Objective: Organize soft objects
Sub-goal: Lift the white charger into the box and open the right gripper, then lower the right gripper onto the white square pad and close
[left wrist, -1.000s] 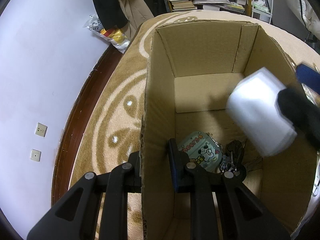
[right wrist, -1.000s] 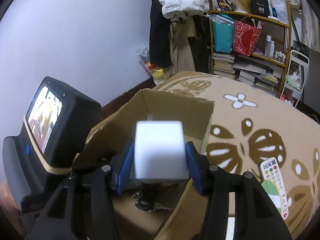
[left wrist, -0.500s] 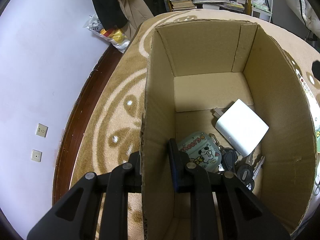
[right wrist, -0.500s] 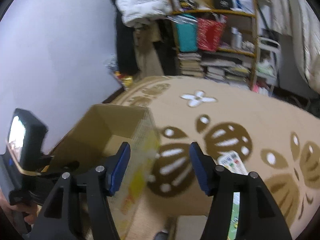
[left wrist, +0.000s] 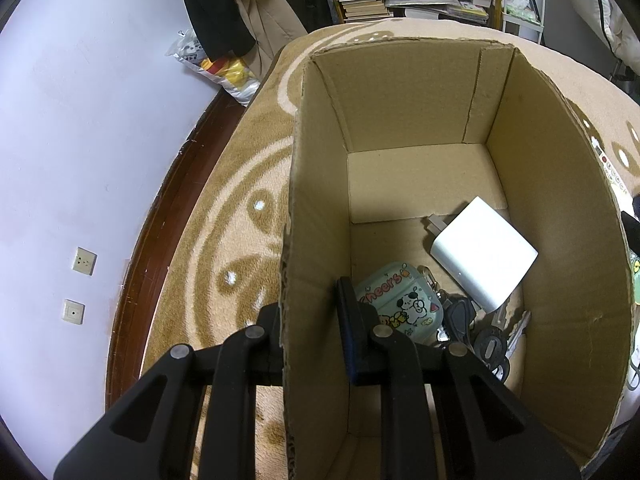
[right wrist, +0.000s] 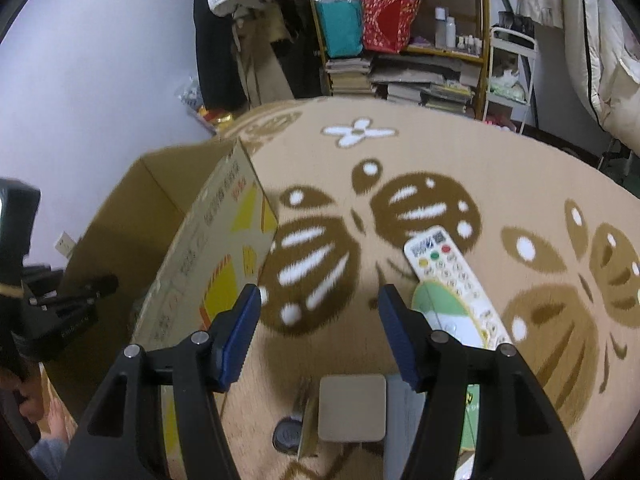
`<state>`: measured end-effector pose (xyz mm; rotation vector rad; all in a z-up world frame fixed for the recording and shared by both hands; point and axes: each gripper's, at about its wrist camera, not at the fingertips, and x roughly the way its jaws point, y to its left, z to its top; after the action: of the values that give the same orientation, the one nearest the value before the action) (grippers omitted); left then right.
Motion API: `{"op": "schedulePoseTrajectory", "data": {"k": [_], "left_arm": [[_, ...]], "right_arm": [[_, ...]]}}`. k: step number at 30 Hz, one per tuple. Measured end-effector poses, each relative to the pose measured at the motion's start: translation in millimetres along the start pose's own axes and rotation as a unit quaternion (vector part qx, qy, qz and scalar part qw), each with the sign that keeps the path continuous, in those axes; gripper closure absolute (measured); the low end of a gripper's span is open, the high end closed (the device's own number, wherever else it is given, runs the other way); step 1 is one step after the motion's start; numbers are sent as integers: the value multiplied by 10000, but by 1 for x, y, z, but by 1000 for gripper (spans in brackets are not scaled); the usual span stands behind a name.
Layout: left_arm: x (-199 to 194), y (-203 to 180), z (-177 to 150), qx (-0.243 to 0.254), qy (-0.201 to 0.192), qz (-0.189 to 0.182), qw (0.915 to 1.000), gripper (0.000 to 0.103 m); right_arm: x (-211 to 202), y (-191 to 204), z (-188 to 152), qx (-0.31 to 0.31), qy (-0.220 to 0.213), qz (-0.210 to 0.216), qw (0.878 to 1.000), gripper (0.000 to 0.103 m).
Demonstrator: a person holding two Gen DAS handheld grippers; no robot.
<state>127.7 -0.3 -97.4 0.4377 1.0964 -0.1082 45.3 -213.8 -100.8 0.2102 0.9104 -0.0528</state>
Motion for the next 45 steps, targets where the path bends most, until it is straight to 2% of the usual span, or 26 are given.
{"op": "schedulePoseTrajectory", "data": {"k": [4, 8, 13, 21, 37, 45], "left_arm": [[0, 0, 0, -13, -1, -4, 10000, 84], [0, 0, 1, -16, 1, -8, 10000, 84], [1, 1, 0, -25, 15, -26, 10000, 84], [3, 3, -1, -29, 11, -45, 10000, 84], [3, 3, -1, -31, 10, -48, 10000, 84], [4, 4, -2, -51, 15, -62, 10000, 84]], "right_arm": [[5, -3, -13, 98, 252, 13, 9996, 39], [12, -9, -28, 262, 536, 30, 9982, 47], [21, -14, -37, 293, 785, -118, 9964, 47], [26, -12, -36, 205, 831, -172, 9962, 47], [30, -21, -33, 478, 926, 40, 9946, 47], [29, -11, -38, 229, 928, -46, 9954, 38]]}}
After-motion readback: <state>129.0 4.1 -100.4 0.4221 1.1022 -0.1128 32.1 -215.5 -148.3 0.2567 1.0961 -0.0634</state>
